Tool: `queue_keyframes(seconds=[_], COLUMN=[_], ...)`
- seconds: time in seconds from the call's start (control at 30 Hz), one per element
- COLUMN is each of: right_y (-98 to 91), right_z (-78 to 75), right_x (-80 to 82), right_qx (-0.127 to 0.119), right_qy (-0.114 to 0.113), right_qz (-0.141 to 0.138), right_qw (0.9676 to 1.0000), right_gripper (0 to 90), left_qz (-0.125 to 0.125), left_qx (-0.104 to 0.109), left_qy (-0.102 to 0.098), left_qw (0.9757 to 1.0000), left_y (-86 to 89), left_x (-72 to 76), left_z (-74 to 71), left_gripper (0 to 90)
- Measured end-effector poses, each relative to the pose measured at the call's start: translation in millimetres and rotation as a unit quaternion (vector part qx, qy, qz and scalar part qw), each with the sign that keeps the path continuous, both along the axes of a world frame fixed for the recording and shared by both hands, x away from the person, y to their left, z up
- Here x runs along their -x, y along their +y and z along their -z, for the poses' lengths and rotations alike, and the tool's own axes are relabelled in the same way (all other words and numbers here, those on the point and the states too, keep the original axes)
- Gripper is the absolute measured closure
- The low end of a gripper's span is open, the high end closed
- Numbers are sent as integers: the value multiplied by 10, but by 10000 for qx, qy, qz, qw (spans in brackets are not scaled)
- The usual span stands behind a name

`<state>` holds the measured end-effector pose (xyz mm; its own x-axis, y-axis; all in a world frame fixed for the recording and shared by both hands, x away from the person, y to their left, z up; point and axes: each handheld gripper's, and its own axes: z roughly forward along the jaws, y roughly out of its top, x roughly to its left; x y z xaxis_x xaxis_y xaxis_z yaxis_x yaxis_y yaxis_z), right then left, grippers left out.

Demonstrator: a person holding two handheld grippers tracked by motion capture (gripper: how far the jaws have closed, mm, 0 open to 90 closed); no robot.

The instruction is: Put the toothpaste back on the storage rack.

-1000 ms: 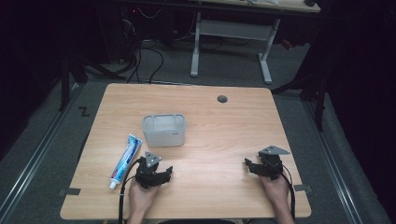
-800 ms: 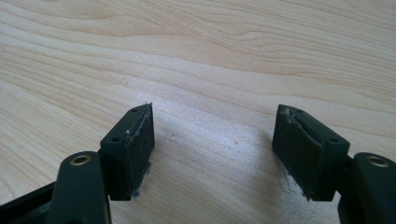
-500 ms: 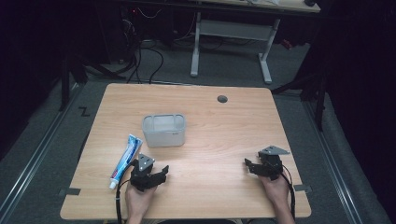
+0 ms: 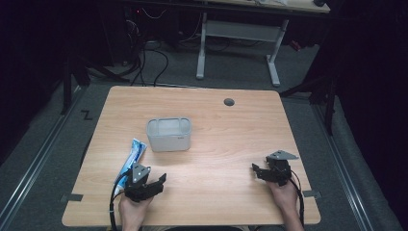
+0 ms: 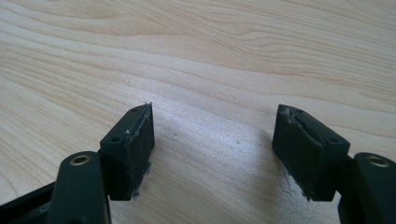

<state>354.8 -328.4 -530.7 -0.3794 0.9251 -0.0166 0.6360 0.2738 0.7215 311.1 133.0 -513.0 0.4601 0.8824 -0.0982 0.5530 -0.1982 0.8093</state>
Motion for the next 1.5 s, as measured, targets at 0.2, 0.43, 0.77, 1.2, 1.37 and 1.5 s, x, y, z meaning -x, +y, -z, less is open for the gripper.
queue_keyframes(seconds=[0.2, 0.43, 0.77, 1.2, 1.37, 1.5], right_y=[4, 4, 4, 4, 4, 4], right_z=[0, 0, 0, 0, 0, 0], right_x=[8, 8, 8, 8, 8, 8], right_qx=[-7, -7, -8, -6, -7, -7], right_qy=[3, 2, 4, 4, 3, 3], right_qz=[24, 25, 27, 28, 28, 26], right_qw=[10000, 10000, 10000, 10000, 10000, 10000], right_gripper=[296, 296, 296, 296, 296, 296], left_qz=[-63, -213, -408, -708, -779, -745], left_qx=[113, -57, -47, -306, -319, -565], left_qy=[-45, -277, -182, 94, 167, 139], left_qw=[9999, 9994, 9990, 9970, 9963, 9955], left_y=[106, 215, 402, 684, 733, 730], left_x=[55, 147, 209, 90, 37, -44], left_z=[-54, -183, -280, -343, -350, -370], left_gripper=[343, 342, 364, 387, 385, 415])
